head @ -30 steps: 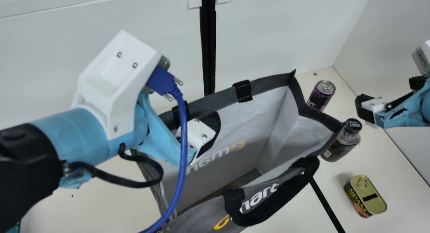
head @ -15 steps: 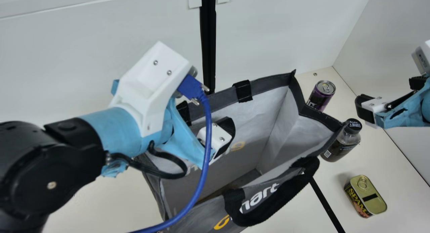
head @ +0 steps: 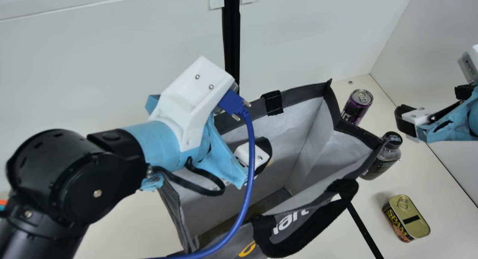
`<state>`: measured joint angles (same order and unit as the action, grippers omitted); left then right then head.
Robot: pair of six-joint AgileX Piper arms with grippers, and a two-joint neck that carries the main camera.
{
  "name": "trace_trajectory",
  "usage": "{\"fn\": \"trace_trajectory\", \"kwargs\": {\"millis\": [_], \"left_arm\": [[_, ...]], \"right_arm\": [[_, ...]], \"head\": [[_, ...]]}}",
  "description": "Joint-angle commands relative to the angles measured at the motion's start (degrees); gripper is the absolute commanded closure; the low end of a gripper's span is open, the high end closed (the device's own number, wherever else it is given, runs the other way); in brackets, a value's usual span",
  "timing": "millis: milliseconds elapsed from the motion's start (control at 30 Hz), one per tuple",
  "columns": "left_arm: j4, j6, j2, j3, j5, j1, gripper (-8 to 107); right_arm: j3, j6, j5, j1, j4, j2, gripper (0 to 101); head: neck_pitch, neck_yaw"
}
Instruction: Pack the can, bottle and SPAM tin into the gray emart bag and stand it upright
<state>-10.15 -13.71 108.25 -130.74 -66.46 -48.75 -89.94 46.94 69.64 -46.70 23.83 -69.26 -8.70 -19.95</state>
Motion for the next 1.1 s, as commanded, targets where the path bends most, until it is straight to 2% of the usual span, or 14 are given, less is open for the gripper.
{"fn": "trace_trajectory", "kwargs": {"millis": [0, 333, 800, 1067], "left_arm": [[0.1, 0.2, 0.1, 0.0, -0.1, 0.0, 42], [1.3, 1.5, -0.7, 1.6, 0.0, 0.7, 107], [3.2, 5.9, -7.5, 9.7, 3.2, 3.9, 107], [7.2, 9.3, -12.5, 14.0, 5.4, 6.2, 107]], "right_arm": [[0.0, 0.0, 0.0, 0.0, 0.0, 0.0, 6], [0.0, 0.0, 0.0, 0.0, 0.0, 0.0, 6], [0.0, 0.0, 0.0, 0.0, 0.1, 0.0, 6], [0.0, 0.0, 0.0, 0.0, 0.1, 0.0, 6]], "head": [[-1.3, 0.0], [-1.3, 0.0], [-1.3, 0.0], [-1.3, 0.0]]}}
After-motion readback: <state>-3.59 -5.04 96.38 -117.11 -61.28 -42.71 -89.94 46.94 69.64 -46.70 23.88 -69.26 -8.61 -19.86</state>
